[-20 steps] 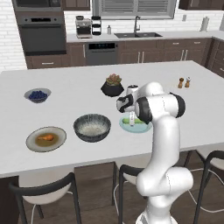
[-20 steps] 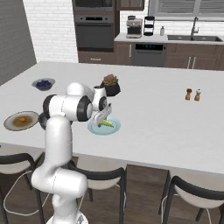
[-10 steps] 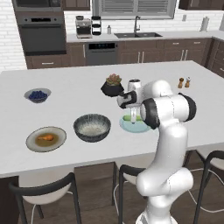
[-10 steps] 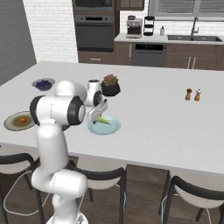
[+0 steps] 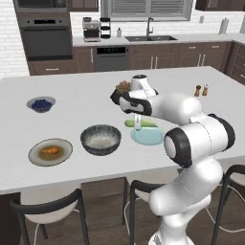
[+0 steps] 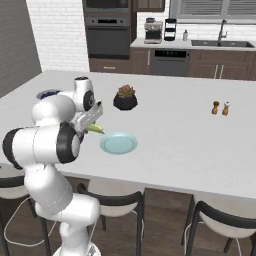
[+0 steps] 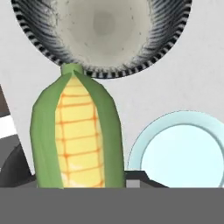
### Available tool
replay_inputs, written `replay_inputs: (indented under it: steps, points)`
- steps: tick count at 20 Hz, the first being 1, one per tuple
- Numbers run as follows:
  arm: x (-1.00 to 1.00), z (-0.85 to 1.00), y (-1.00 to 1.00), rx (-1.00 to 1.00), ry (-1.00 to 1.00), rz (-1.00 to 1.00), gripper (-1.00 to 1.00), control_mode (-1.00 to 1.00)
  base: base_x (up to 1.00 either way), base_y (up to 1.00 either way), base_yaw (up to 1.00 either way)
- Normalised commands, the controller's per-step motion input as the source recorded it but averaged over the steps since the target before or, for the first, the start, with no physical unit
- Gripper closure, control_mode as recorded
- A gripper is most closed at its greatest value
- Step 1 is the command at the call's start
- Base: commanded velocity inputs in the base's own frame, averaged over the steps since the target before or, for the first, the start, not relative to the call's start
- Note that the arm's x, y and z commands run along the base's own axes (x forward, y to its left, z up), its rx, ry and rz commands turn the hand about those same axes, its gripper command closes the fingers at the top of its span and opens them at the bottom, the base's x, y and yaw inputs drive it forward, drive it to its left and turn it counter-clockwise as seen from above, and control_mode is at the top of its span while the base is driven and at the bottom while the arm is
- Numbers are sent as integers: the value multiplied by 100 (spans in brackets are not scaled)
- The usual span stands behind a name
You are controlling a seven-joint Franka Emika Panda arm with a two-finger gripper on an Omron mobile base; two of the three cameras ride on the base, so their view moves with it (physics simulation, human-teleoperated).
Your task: Pick the chicken drumstick and corn from their plates and place them in the bowl. Then put the bowl in the fridge.
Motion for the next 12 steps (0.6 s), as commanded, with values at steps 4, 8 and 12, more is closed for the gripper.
replay_inputs:
  steps: [4, 8, 12]
  points:
    - [-32, 32, 100, 2, -1, 0, 100, -100, 0, 0, 0]
    - [12, 0, 100, 7, 0, 0, 100, -100, 0, 0, 0]
    - [63, -9, 84, 5, 0, 0, 100, -100, 0, 0, 0]
